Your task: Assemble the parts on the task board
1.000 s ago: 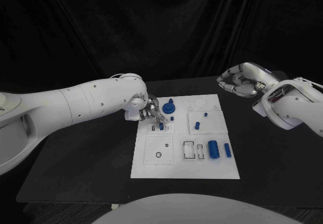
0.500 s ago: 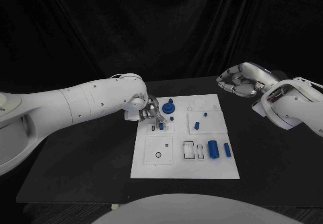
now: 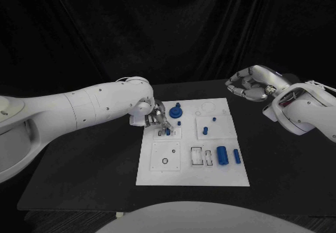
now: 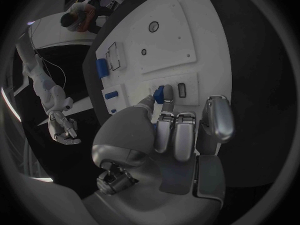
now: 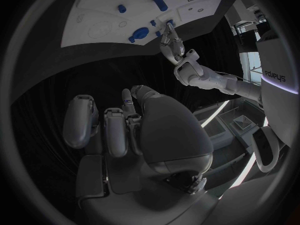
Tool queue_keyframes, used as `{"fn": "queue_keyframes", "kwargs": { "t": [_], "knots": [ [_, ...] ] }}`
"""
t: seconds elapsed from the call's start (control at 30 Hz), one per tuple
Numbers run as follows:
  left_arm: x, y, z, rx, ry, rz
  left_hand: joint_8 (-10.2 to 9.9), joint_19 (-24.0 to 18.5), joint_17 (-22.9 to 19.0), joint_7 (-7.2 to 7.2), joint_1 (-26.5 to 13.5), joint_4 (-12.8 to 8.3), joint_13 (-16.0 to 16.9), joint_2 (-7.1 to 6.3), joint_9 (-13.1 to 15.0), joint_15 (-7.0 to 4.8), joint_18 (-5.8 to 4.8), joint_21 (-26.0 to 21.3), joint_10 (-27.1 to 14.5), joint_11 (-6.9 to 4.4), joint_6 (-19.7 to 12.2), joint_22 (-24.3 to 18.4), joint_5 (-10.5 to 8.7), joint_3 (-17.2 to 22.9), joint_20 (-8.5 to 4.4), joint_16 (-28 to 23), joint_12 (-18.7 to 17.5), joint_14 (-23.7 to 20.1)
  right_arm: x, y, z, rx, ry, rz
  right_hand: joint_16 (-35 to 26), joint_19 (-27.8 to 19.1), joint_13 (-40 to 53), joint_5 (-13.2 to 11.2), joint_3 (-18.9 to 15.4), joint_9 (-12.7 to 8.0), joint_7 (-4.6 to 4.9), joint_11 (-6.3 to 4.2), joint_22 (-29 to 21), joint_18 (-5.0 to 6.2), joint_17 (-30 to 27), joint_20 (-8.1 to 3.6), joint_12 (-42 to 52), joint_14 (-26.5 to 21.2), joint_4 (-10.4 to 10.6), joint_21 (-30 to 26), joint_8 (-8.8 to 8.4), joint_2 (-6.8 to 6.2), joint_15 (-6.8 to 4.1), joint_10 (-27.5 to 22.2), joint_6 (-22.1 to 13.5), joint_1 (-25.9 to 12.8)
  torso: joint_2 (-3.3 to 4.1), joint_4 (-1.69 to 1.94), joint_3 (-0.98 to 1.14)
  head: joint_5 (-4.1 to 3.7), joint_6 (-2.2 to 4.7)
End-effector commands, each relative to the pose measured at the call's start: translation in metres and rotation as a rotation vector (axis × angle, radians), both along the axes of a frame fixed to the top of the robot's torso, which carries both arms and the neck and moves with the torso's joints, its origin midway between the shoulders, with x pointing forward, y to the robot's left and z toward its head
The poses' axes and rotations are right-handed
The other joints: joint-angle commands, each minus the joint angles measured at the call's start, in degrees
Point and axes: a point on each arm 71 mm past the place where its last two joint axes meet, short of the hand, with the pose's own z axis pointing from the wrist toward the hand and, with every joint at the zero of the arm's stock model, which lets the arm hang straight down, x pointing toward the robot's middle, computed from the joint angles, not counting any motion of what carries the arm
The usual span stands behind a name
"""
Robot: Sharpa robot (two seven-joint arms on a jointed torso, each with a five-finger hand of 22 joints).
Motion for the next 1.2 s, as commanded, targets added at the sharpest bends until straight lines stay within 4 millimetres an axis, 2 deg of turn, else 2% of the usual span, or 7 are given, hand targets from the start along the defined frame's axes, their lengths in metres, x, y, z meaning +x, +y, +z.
{"fn": "queue_keyframes", "kwargs": {
  "t": [0.03,0.1,0.2,0.43,0.73,0.9,1.2],
  "knots": [
    [-0.001,-0.001,-0.002,0.008,0.016,-0.014,-0.45,-0.49,15.09,0.07,0.5,-0.79,13.61,-0.17,-0.12,0.38,0.27,-0.26,4.23,0.34,0.1,9.5,1.35,0.69,0.05,0.15,-0.34,5.94,0.0,-0.001,-0.002,-0.005,0.014,-0.014,-0.19,-0.58,13.13,0.19,0.34,-0.05,-0.04,0.19,8.99,0.89,3.27,0.0,-0.38,3.5,-0.15,-0.24,-0.19,0.06,0.5,4.89,0.2,0.41,0.01,0.01,0.0,0.09,0.01],
    [-0.001,-0.001,-0.002,0.005,0.015,-0.014,-0.72,-0.58,15.09,0.03,0.87,-1.62,13.56,-0.29,-0.28,0.34,0.29,-0.35,4.16,0.29,0.0,9.47,3.36,1.73,0.01,0.15,-0.41,5.94,0.0,0.0,-0.002,-0.005,0.015,-0.014,-0.19,-0.58,13.13,0.19,0.34,-0.05,-0.04,0.19,8.99,0.89,3.27,0.0,-0.38,3.5,-0.15,-0.24,-0.19,0.06,0.5,4.89,0.2,0.41,0.0,0.01,-0.01,0.12,0.01],
    [-0.001,-0.002,-0.002,0.001,0.013,-0.015,-0.96,-0.65,15.09,-0.04,1.35,-2.73,13.53,-0.49,-0.45,0.29,0.31,-0.43,4.1,0.22,-0.12,9.45,4.74,3.46,-0.03,0.15,-0.47,5.94,0.0,0.0,-0.002,-0.006,0.017,-0.013,-0.19,-0.58,13.13,0.19,0.34,-0.05,-0.04,0.19,8.99,0.89,3.27,0.0,-0.38,3.5,-0.15,-0.24,-0.19,0.06,0.5,4.89,0.2,0.41,0.01,0.0,-0.01,0.23,0.01],
    [-0.001,-0.003,-0.001,-0.017,-0.001,-0.011,-1.11,-0.78,15.09,-0.02,1.18,-5.24,13.47,-1.91,-0.67,0.23,0.33,-0.55,4.0,0.18,-0.39,9.41,9.63,8.29,-0.1,0.15,-0.57,5.94,0.0,0.0,-0.003,-0.008,0.023,-0.012,-0.32,-0.69,12.99,0.2,0.4,-0.02,-0.07,0.17,8.9,0.96,3.05,-0.01,-0.43,3.46,-0.2,-0.56,-0.11,0.1,0.49,4.81,0.34,0.41,-0.01,0.0,0.0,0.36,0.01],
    [-0.003,-0.006,0.0,-0.041,-0.015,-0.012,-1.13,-1.1,15.09,0.15,-0.3,-6.57,13.3,-2.98,-0.71,0.32,0.4,-0.93,3.76,0.29,-0.76,9.29,9.95,11.92,-0.05,0.15,-0.84,5.94,0.0,0.0,-0.003,-0.012,0.033,-0.015,-0.46,-0.78,12.91,0.19,0.44,0.02,-0.11,0.14,8.83,1.0,2.83,-0.02,-0.46,3.42,-0.25,-0.82,0.0,0.12,0.48,4.76,0.57,0.4,0.0,0.02,0.0,0.36,0.01],
    [-0.005,-0.005,0.0,-0.049,-0.029,-0.003,-0.86,-1.03,15.09,0.1,-1.03,-8.89,13.28,-4.01,-0.32,0.36,0.4,-0.84,3.73,0.23,-0.77,9.33,10.45,15.67,-0.09,0.15,-0.88,5.94,0.0,0.0,-0.004,-0.014,0.038,-0.017,-0.51,-0.82,12.84,0.19,0.44,0.04,-0.13,0.13,8.79,1.03,2.76,-0.02,-0.49,3.4,-0.27,-0.94,0.04,0.11,0.47,4.72,0.64,0.39,-0.02,0.01,0.02,0.36,0.01],
    [-0.013,0.0,0.003,-0.081,-0.07,0.027,-0.48,-0.88,15.09,0.06,-2.11,-10.4,13.18,-4.5,0.29,0.24,0.36,-0.7,3.64,0.18,-0.62,9.37,10.67,18.48,-0.09,0.15,-1.01,5.94,0.0,-0.002,-0.004,-0.016,0.043,-0.025,-0.68,-0.94,12.63,0.18,0.45,0.04,-0.13,0.12,8.69,1.1,2.47,-0.02,-0.57,3.33,-0.29,-1.27,0.05,0.09,0.47,4.59,0.66,0.38,-0.01,-0.01,-0.01,0.31,0.01]
  ]
}}
